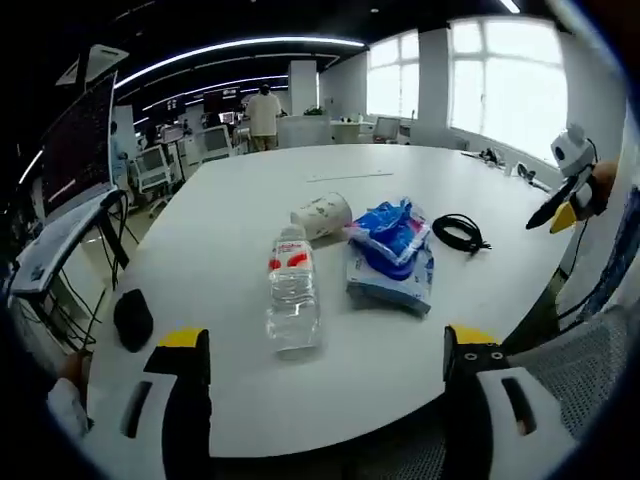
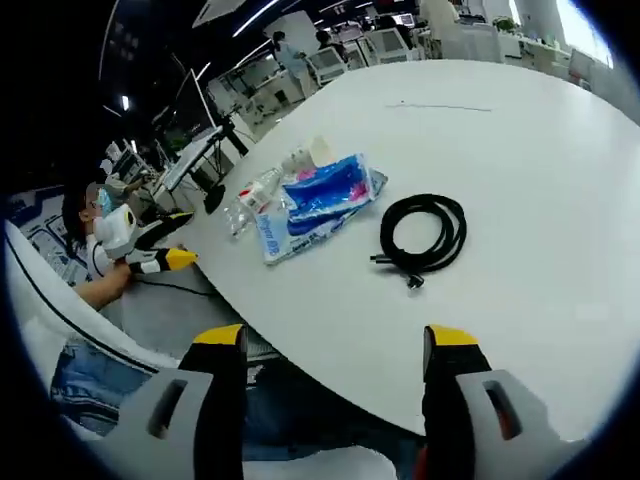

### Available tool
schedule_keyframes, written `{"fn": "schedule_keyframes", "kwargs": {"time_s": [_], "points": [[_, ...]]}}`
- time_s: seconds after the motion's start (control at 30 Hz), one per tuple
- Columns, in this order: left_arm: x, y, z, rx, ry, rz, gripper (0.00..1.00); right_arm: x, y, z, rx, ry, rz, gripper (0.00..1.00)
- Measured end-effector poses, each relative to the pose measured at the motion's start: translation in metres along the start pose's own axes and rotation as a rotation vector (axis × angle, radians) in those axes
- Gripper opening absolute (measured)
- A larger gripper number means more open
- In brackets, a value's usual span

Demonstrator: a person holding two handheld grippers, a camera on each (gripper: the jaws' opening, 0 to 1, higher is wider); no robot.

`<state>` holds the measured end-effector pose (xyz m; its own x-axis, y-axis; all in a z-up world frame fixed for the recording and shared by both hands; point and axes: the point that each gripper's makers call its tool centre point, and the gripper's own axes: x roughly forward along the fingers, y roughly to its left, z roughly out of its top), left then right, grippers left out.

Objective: Arrange the tabletop items into an orderly group along one side of the table until the central work area is clear of visible clutter.

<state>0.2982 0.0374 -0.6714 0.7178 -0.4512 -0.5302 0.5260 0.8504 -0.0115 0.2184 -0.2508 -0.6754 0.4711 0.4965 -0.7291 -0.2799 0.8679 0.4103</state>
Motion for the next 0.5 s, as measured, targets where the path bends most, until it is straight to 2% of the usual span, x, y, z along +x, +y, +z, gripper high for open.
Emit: {"fn": "schedule_keyframes", "kwargs": {"time_s": [0.27,0.37,0.5], "points": [[0.0,-0.007,0.005,0.017,-0.016,-0.04,0.99,-0.002,0.004,-0.018,0.071,-0.024,-0.035,0.71],[-0.001,-0.011,0.006,0.03,-0.031,-0.061,0.98,-0.01,0.004,-0.023,0.084,-0.035,-0.041,0.71],[0.0,-0.011,0.001,0.047,-0.014,-0.067,0.98,-0.022,-0.004,-0.028,0.076,-0.031,-0.056,0.71]]}}
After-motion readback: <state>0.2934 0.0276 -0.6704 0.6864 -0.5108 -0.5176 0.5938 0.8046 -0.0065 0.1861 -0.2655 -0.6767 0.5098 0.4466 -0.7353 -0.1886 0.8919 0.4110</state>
